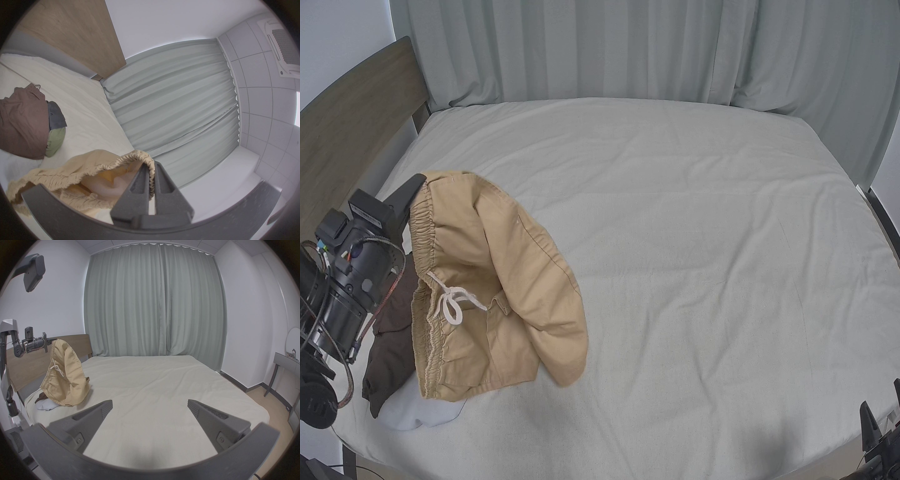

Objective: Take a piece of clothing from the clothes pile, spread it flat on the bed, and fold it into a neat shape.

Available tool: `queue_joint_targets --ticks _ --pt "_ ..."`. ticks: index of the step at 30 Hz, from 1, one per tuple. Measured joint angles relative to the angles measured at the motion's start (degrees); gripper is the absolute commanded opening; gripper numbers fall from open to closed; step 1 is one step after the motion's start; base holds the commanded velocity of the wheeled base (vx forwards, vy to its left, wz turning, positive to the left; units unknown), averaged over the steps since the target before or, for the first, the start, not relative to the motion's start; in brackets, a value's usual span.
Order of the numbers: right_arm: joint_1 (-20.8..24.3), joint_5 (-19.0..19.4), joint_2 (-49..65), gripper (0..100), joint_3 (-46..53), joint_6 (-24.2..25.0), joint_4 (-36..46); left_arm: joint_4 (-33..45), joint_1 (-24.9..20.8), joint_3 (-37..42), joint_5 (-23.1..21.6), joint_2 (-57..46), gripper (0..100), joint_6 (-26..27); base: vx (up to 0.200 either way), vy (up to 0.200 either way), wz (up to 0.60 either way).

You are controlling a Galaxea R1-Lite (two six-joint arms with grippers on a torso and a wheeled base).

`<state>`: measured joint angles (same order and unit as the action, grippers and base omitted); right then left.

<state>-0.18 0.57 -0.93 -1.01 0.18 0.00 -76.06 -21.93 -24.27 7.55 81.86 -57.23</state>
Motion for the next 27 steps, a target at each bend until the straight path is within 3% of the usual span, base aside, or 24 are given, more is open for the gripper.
queue_joint_targets --ticks 8,18,27 --pt "0.0 -0.06 0.0 100 0.0 0.0 0.0 8.81 -3.73 -3.49 -0.29 -6.67 0 -1.55 0.0 0.0 0.0" --pt "0.0 -0.06 0.0 100 0.0 0.0 0.0 11.14 -4.8 -2.9 -0.41 -7.44 0 1.54 0.0 0.0 0.0" --pt "0.0 -0.06 0.0 100 0.0 0.0 0.0 11.13 -10.84 -2.05 -0.13 -1.22 0 4.33 0.0 0.0 0.0"
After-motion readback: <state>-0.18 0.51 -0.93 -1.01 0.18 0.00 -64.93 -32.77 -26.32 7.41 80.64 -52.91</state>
